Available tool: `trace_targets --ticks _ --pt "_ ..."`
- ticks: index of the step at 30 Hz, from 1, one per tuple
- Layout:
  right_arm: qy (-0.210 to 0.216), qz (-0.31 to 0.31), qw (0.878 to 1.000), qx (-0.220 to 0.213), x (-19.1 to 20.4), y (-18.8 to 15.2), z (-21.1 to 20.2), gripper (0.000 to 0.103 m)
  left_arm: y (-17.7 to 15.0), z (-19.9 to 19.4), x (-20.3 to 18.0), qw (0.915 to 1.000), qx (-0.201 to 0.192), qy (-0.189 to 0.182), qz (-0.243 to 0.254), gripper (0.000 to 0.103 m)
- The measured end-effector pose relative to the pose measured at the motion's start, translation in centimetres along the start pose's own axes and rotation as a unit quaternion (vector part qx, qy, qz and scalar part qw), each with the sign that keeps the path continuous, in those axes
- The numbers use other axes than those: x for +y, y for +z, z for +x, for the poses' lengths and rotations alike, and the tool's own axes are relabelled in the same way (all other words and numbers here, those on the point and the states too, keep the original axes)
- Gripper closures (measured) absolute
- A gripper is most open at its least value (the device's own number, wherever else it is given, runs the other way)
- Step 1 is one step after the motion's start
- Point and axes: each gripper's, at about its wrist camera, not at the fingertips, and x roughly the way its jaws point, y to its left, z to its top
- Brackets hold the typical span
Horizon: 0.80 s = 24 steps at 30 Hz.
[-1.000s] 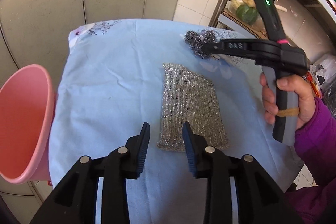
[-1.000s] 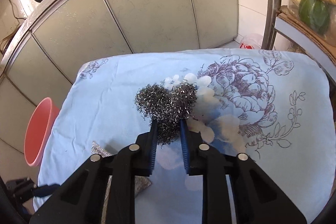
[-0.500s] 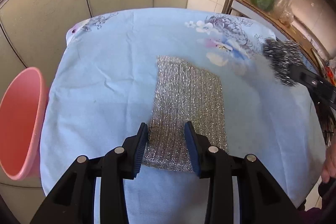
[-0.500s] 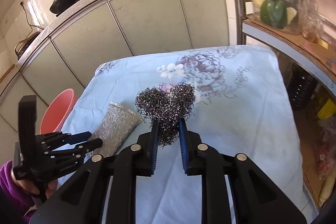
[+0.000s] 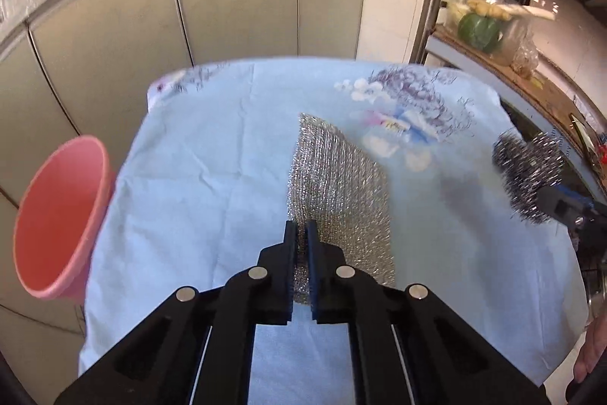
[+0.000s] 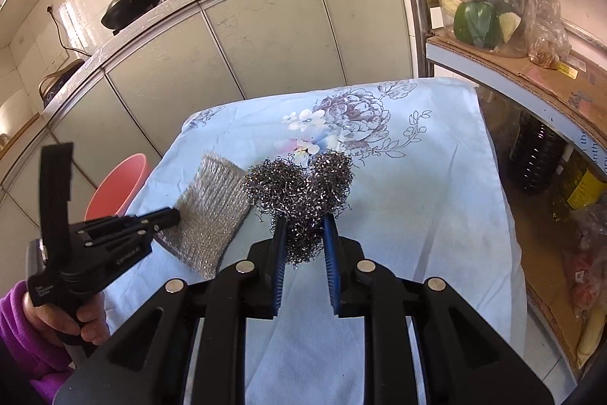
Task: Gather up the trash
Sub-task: 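Grasp the silver scouring pad with the left tool while the right tool grasps the steel wool ball, then lift and carry the scouring pad and steel wool ball over the pink bucket with both tools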
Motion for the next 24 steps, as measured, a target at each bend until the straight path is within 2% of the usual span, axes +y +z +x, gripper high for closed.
trace_targets --ticks 7,17,24 --pt "0.002 -0.01 1.0 -0.001 0.5 -0.1 -0.4 0.084 1.2 -3.7 -1.0 0.9982 -0.059 0.008 0.007 0.098" --pt "0.004 -0.018 1.0 -0.013 1.7 1.0 -0.7 0.084 2.3 -6.7 -1.4 0.9946 -0.102 0.012 0.012 0.098" --pt "0.001 -0.042 0.999 -0.011 3.8 2.3 0.0 0.084 2.5 -7.8 1.0 0.9921 -0.123 0.007 -0.02 0.098"
